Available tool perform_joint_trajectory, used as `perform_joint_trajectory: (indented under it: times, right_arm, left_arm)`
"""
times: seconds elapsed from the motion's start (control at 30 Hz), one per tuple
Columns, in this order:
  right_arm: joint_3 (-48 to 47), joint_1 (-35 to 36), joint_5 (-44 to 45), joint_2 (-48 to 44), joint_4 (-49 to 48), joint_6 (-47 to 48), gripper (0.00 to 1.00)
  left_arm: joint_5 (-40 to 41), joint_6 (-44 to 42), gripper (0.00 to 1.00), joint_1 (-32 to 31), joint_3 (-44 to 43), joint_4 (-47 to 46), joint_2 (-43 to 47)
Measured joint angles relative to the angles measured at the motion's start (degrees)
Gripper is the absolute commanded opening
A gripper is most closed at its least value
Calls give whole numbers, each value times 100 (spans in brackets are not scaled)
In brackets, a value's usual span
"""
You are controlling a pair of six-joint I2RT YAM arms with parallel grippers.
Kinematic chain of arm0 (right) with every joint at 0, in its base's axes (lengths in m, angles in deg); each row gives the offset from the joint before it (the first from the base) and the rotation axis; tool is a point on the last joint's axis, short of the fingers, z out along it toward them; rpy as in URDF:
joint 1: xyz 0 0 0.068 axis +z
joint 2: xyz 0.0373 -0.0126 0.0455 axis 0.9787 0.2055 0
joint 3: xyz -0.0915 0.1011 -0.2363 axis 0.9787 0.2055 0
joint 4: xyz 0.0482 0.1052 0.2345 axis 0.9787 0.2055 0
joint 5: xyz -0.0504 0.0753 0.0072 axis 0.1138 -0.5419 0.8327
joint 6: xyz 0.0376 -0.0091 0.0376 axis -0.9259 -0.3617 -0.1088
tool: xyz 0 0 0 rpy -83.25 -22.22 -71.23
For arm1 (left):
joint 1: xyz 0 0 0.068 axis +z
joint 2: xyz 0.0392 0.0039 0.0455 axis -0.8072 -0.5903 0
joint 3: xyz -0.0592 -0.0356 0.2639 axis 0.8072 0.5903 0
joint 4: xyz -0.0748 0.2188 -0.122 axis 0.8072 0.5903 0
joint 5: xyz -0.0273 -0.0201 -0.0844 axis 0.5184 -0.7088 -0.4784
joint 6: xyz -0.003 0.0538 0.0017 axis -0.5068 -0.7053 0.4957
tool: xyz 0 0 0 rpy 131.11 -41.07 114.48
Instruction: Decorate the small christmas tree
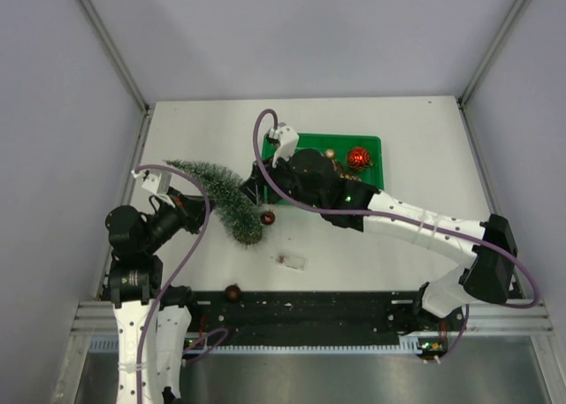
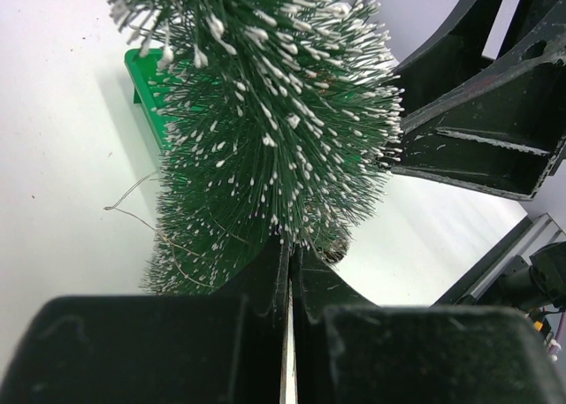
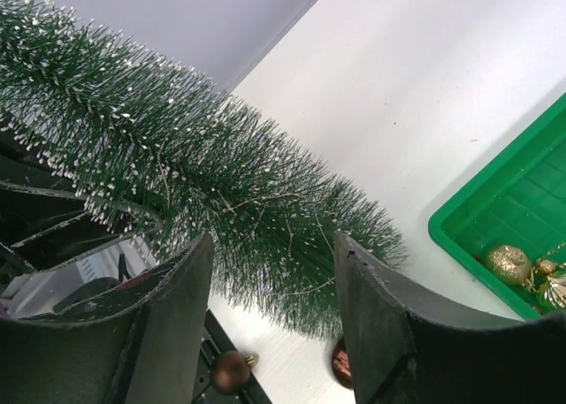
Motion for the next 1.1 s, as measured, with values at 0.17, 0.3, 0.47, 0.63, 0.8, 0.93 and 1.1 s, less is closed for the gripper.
perform_joint_trajectory:
  times: [0.17, 0.3, 0.47, 0.63, 0.8, 0.93, 1.1]
  right_arm:
    - [103, 0, 59, -7, 33, 0, 57]
    - [153, 0, 269, -35, 212, 61, 57]
    - [140, -264, 540, -155, 525, 83, 52]
    - [-26, -1550, 785, 20, 1200, -90, 52]
    - [-133, -2404, 1019, 835, 1582, -188, 61]
    - [-136, -2452, 988, 1659, 1847, -168, 64]
    - [-260, -2444, 822, 2448, 2031, -170, 64]
  left_arm:
    - [0, 0, 0, 0, 0, 0, 0]
    - [-2, 2, 0, 0, 0, 0, 2]
    - [-2, 0, 0, 0, 0, 2, 2]
    - [-2, -2, 0, 0, 0, 4, 4]
    - [-2, -4, 0, 0, 0, 9, 37]
    - [0, -7, 0, 0, 0, 9, 37]
    - [0, -13, 0, 0, 0, 11, 37]
